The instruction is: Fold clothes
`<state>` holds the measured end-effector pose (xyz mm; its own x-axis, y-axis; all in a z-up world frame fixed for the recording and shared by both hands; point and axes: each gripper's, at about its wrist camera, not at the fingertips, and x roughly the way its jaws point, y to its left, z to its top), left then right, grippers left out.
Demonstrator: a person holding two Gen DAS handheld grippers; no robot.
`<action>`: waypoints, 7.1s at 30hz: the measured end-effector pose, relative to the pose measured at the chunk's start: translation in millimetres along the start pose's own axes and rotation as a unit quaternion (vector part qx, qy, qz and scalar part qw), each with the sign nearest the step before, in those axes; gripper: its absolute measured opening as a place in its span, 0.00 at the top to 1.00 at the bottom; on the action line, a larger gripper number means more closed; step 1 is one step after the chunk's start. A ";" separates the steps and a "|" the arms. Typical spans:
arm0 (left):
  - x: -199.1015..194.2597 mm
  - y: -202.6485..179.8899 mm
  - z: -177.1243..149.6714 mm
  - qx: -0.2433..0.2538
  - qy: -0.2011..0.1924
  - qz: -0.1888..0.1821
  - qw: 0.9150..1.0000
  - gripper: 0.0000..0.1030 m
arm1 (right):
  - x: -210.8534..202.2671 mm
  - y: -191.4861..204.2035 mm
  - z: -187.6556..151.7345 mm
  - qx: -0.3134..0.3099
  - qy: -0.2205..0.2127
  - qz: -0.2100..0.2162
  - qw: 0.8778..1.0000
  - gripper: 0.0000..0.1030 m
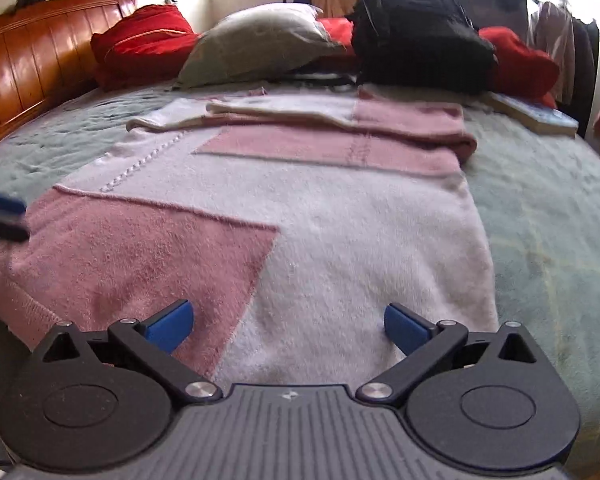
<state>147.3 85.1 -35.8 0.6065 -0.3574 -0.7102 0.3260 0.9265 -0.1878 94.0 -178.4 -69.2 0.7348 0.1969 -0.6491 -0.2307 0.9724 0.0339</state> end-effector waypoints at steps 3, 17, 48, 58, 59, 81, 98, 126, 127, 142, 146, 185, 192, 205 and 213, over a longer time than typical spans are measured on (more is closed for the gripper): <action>5.8 10.2 33.8 -0.013 -0.018 -0.003 1.000 0.01 | -5.9 0.0 6.0 -0.010 -0.017 0.003 1.000 0.00; 140.6 99.7 115.3 -0.183 0.005 -0.057 0.982 0.01 | 30.6 -17.1 16.1 -0.007 -0.024 0.029 0.999 0.00; 23.7 22.4 44.4 -0.119 -0.030 -0.057 0.991 0.01 | -16.1 -18.9 -12.4 0.033 -0.027 0.017 0.999 0.00; 34.7 -38.5 -39.6 -0.037 0.003 -0.026 0.999 0.01 | -3.5 -14.5 -36.4 0.007 -0.034 0.029 0.999 0.00; 31.7 -40.5 -44.6 -0.036 -0.008 -0.018 0.999 0.01 | -3.8 -16.4 -37.7 0.013 -0.036 0.031 0.999 0.00; -0.6 -76.9 -76.7 0.001 -0.033 0.021 0.999 0.01 | -5.9 -14.9 -51.0 -0.023 -0.061 0.033 0.997 0.00; 6.3 -82.6 -82.2 -0.017 -0.026 -0.012 0.999 0.01 | -4.6 -10.6 -53.0 -0.025 -0.067 0.020 0.997 0.00; 15.6 -122.9 -107.3 0.281 -0.013 0.131 0.951 0.01 | -35.7 25.3 -37.5 -0.197 -0.029 0.030 0.979 0.00; 19.1 -124.0 -108.7 0.286 -0.007 0.135 0.949 0.01 | -34.8 28.9 -39.9 -0.210 -0.027 0.029 0.977 0.00; 18.0 -135.4 -83.3 0.283 -0.056 0.129 0.949 0.01 | -30.7 71.8 -62.7 -0.345 -0.028 0.005 0.938 0.00; 12.5 -133.6 -78.5 0.278 -0.060 0.125 0.951 0.01 | -30.0 82.2 -62.3 -0.375 -0.061 -0.025 0.925 0.00; 24.9 -128.4 -87.6 0.362 -0.054 0.174 0.914 0.01 | -11.8 50.6 -56.0 -0.348 -0.089 -0.138 0.923 0.00; 23.4 -130.1 -88.3 0.371 -0.054 0.188 0.908 0.01 | -9.3 53.9 -54.2 -0.351 -0.092 -0.145 0.920 0.00; 26.1 -144.5 -86.6 0.377 -0.061 0.176 0.907 0.01 | -16.7 56.7 -38.5 -0.332 -0.129 -0.167 0.919 0.00; 21.4 -142.0 -80.8 0.368 -0.074 0.183 0.909 0.01 | -13.0 55.1 -39.7 -0.332 -0.125 -0.165 0.920 0.00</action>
<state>55.4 -44.7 -79.1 0.8447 -0.1036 -0.5251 0.4469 0.6766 0.5853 46.5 -132.4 -89.1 0.9392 0.0080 -0.3433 -0.2472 0.7097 -0.6597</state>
